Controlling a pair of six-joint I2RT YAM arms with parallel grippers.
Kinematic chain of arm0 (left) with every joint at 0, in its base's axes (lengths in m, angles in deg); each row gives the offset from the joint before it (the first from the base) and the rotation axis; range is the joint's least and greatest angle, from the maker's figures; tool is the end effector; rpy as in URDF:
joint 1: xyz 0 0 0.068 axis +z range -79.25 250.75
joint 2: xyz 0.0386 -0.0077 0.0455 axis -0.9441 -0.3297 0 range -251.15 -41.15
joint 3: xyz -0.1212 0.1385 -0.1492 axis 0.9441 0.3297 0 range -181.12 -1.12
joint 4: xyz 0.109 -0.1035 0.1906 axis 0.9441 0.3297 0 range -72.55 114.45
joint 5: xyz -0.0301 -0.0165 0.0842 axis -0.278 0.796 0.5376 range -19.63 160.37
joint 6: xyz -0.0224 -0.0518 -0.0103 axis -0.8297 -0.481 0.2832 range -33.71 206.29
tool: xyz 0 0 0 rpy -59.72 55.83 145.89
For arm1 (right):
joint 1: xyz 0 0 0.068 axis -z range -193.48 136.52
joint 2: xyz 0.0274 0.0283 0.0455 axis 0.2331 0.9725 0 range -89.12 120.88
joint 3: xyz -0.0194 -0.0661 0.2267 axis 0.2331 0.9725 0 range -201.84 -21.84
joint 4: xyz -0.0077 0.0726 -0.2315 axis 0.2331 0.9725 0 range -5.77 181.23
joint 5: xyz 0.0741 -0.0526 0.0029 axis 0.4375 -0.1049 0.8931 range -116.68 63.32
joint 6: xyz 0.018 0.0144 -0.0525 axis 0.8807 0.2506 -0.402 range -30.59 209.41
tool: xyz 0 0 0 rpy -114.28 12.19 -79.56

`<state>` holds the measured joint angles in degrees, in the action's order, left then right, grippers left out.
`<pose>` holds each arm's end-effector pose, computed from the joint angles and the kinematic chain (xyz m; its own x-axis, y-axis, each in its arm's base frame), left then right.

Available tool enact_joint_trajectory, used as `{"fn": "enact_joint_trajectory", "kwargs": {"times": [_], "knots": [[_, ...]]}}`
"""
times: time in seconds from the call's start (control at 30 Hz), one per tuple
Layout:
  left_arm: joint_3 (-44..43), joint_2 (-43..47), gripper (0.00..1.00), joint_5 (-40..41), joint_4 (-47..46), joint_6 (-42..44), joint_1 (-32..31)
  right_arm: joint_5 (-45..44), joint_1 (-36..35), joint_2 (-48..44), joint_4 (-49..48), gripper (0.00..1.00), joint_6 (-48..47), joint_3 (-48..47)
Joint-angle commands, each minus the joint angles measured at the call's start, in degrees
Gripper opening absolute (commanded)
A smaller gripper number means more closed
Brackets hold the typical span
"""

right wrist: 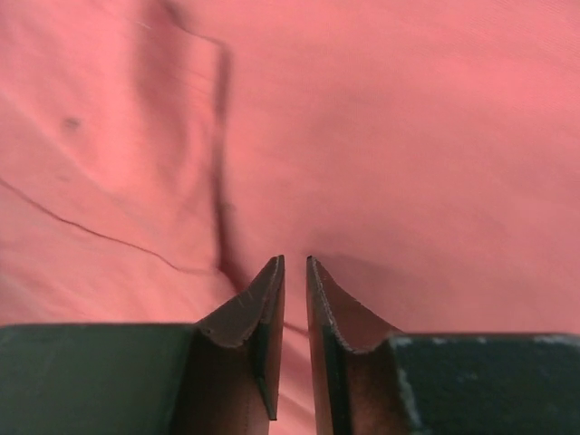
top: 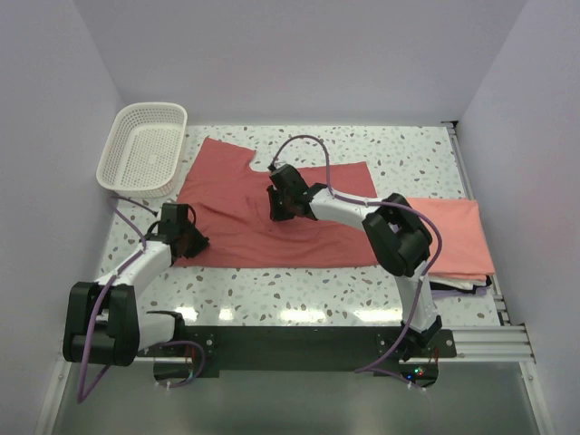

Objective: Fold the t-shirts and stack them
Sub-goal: Fold the tshirt

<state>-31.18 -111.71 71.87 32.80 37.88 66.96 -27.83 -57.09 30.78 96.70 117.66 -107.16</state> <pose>0.2184 -0.0133 0.1320 -0.5867 -0.7104 -0.3888 -0.5834 0.7038 -0.4054 0.3122 0.2963 0.1479 -0.7886 -0.0977 -0.6071 -0.3478 0.8850 0.3094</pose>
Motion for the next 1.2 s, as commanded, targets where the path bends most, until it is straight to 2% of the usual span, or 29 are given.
{"fn": "enact_joint_trajectory", "kwargs": {"times": [0.0, 0.27, 0.47, 1.17], "knots": [[0.7, -0.4, 0.22, -0.2, -2.3, 1.1, -0.2, -11.0, 0.3, -8.7, 5.0, 0.21, -1.6, 3.0], [0.3, -0.3, 0.22, -0.7, -2.2, 1.4, -0.2, -19.9, 2.5, -15.7, 10.7, 0.26, -2.4, 12.1], [0.5, -0.4, 0.22, -0.7, -2.3, 1.4, -0.2, -18.9, 5.6, -16.3, 10.9, 0.33, -3.7, 14.2], [1.0, -1.5, 0.21, -0.4, -2.9, 1.6, -0.2, -11.9, 7.1, -14.8, 7.8, 0.35, -3.6, 16.8]]}}
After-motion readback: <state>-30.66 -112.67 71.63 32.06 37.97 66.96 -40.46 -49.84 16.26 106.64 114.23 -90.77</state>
